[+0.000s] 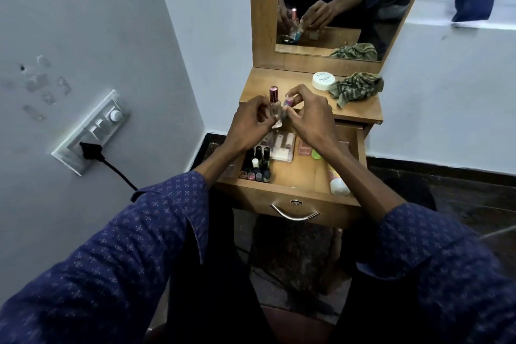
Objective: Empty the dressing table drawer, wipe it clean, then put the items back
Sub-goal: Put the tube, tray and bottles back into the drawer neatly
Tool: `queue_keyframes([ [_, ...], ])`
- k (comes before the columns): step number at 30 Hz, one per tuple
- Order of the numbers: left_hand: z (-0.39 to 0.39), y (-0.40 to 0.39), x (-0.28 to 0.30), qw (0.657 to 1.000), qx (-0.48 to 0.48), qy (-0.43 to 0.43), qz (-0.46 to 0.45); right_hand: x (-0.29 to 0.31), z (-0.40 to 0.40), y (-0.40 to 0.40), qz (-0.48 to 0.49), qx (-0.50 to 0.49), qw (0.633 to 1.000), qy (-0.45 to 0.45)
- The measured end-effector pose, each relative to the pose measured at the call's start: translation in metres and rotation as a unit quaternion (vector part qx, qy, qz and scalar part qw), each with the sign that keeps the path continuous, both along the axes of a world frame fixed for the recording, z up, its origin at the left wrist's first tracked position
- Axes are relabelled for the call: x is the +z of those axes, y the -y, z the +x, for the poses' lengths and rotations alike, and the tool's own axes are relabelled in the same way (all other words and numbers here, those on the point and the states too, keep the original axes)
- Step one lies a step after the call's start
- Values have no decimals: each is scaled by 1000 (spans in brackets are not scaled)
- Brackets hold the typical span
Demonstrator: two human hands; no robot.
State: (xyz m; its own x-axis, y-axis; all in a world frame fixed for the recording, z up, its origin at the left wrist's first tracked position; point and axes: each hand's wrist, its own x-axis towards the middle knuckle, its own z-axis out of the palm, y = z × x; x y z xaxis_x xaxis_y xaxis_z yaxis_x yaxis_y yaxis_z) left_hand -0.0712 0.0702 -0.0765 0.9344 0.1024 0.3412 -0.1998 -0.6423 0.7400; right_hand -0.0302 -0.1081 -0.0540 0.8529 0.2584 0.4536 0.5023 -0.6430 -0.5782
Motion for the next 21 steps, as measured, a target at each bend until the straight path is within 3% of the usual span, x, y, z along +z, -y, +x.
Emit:
queue_keyframes([
  [9,-34,6,-30,996,-46,-70,-6,-51,-51,32,64,-67,993,-69],
  [17,-28,8,-40,978,-52,-102,177,-64,-56,38,77,-76,986,-127],
  [21,-26,8,-40,972,-47,-115,199,-66,-58,38,62,-66,986,-143],
])
